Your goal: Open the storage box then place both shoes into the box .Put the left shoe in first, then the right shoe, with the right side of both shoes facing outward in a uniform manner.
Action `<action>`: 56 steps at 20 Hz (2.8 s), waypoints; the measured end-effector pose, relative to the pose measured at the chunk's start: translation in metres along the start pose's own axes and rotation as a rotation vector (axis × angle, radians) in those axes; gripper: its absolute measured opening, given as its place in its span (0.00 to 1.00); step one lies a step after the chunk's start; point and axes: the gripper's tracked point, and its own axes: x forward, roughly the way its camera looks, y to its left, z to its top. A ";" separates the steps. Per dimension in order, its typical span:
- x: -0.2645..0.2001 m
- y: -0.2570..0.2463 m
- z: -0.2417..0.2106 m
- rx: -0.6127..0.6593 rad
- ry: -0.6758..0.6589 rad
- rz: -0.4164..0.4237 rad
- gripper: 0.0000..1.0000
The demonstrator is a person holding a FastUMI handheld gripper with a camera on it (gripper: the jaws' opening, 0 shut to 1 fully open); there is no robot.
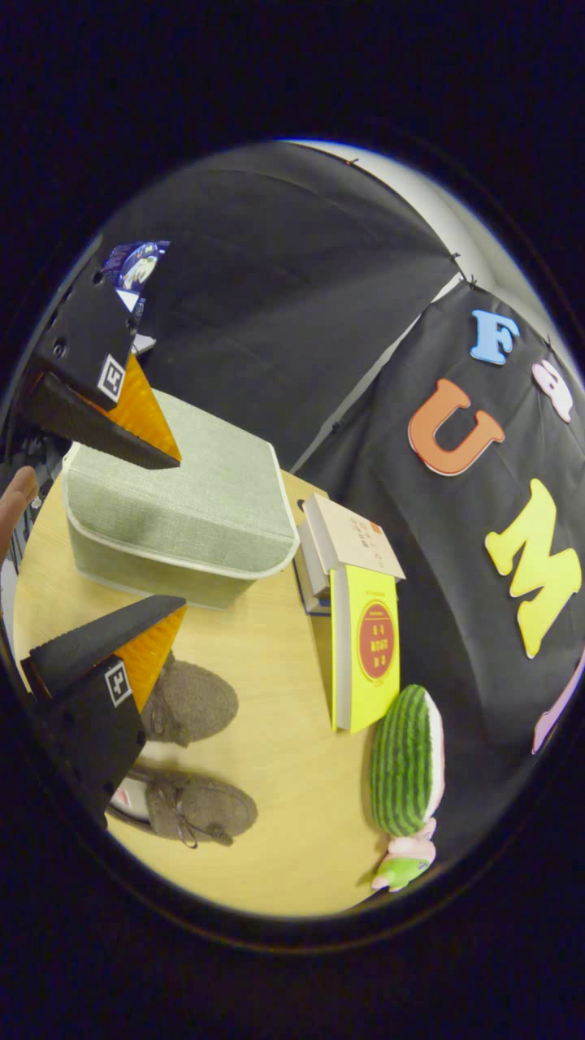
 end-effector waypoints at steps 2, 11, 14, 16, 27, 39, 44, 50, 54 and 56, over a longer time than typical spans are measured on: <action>0.018 -0.002 -0.004 0.017 0.082 0.071 0.99; 0.051 -0.001 -0.016 0.214 0.309 0.355 0.97; 0.054 0.002 -0.006 0.263 0.299 0.418 0.91; 0.060 -0.002 -0.006 0.269 0.323 0.399 0.85; 0.042 -0.012 -0.001 0.221 0.236 0.342 0.43; 0.001 0.029 0.016 0.219 0.160 0.258 0.06; -0.026 0.066 0.037 0.180 0.133 0.258 0.06; -0.042 0.123 0.055 0.144 0.108 0.158 0.06; -0.021 0.159 0.054 0.177 0.138 0.015 0.06; -0.010 0.183 0.052 0.145 0.144 -0.018 0.06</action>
